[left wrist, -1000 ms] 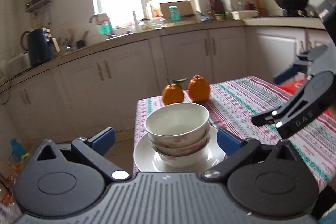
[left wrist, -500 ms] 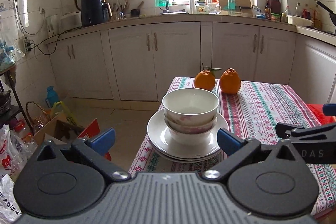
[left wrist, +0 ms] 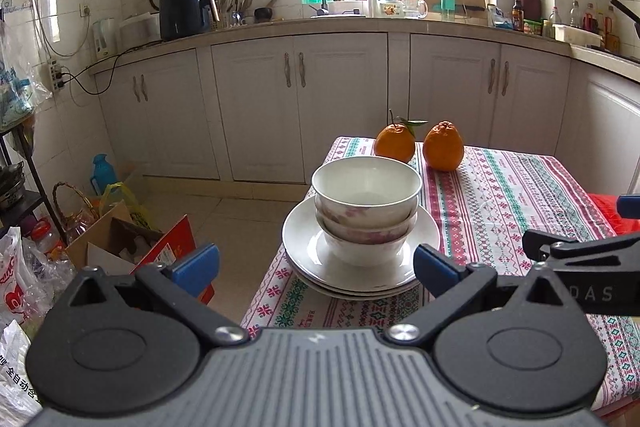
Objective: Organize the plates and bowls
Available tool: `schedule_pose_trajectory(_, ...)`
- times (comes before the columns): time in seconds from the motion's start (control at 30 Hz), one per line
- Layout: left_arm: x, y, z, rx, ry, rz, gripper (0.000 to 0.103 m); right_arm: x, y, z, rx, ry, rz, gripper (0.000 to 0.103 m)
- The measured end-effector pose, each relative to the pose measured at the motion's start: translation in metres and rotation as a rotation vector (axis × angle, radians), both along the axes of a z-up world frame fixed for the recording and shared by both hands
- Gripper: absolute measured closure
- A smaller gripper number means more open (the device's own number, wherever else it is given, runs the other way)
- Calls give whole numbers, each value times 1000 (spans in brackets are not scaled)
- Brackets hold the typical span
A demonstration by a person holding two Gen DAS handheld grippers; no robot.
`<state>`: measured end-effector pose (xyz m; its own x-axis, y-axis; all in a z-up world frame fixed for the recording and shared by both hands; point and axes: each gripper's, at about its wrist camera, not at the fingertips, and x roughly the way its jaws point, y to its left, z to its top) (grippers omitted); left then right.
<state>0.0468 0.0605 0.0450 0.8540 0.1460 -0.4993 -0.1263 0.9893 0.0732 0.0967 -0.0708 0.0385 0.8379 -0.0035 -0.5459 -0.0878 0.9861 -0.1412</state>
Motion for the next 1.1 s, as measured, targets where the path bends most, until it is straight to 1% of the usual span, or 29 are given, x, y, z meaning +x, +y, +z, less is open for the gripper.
schedule_pose_trajectory(0.23,-1,1,-1,-14,-2,2,1,1,2,0,-4,4,-5,0)
schedule_pose_trajectory(0.57,-1,-2,0,6,-3,16,1,1,3,-1,-13,2,-12,0)
schedule_pose_trajectory(1.1,1,-2,1,1,2,16,1,2,3,-1,-11,1,-19,0)
